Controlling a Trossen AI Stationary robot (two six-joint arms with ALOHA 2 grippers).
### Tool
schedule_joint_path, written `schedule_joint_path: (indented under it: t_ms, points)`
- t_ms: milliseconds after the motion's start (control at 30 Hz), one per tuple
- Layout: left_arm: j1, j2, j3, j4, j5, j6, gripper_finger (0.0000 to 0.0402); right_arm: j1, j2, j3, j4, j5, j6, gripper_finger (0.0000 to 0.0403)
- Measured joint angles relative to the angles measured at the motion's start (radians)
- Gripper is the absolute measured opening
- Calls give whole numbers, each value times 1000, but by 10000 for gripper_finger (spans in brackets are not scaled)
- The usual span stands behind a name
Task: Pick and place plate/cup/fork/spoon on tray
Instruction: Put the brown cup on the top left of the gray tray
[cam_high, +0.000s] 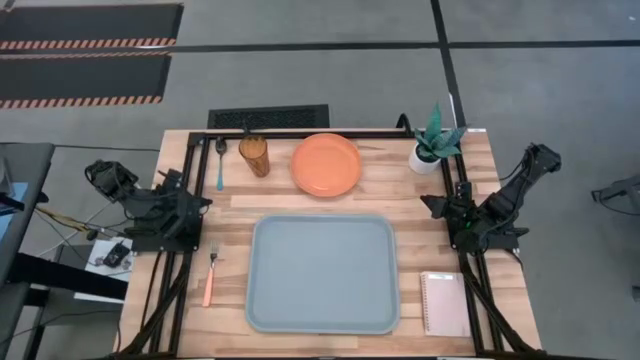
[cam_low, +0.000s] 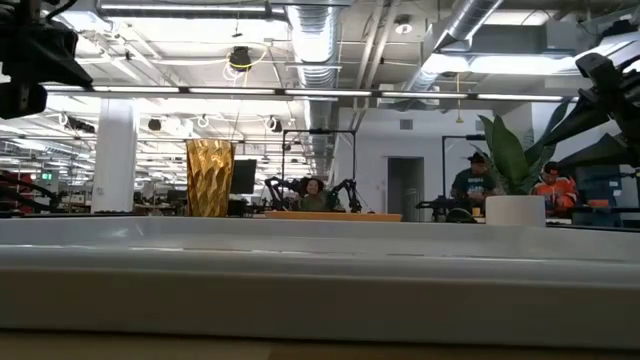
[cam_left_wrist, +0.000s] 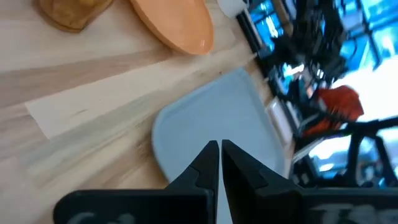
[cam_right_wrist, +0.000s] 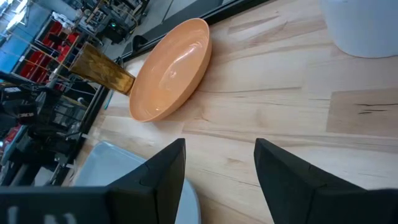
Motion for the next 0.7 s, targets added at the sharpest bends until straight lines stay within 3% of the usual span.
schedule_joint_path:
  t_ms: [200, 367, 533, 600, 700]
  points:
    - [0, 0, 0, 12, -96, -125, 4, 0, 0, 0, -2, 0, -8, 214]
    - [0, 0, 0, 24, -158, -183, 4, 0, 0, -1, 21, -3, -260, 214]
    - [0, 6, -2, 122, -182, -181, 4, 0, 0, -1, 39, -3, -337, 214]
    - [0, 18, -2, 197, -231, -143, 4, -1, 0, -1, 43, 11, -308, 214]
    - [0, 61, -2, 401, -321, 59, 10, -6, 0, -1, 88, -14, -185, 214]
